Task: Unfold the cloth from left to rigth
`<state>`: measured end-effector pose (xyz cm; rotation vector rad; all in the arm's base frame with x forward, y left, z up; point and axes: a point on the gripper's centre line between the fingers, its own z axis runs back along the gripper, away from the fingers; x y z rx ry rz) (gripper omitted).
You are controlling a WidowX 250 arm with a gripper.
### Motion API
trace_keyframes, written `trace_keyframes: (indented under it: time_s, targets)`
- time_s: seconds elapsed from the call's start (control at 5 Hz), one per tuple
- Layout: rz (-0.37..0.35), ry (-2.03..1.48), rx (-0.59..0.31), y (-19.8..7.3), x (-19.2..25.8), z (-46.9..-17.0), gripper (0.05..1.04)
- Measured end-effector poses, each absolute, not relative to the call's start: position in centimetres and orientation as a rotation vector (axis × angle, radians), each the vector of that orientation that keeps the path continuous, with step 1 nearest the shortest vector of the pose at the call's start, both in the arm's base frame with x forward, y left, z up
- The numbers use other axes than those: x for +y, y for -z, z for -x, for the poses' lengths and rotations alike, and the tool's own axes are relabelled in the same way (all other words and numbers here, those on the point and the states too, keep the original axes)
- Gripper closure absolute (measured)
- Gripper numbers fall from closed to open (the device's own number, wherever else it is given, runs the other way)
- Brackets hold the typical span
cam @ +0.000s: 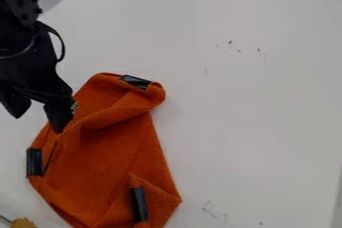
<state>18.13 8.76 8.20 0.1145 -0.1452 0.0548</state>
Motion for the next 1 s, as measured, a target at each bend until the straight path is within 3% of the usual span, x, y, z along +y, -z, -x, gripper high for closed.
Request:
trace_keyframes:
  time_s: [0.6, 1.0]
  targets:
    - [-0.089, -0.126, -0.133, -5.3, 8.8, -16.4, 0.084]
    - [-0.033, -0.144, -0.145, -2.0, 9.3, -16.5, 0.110]
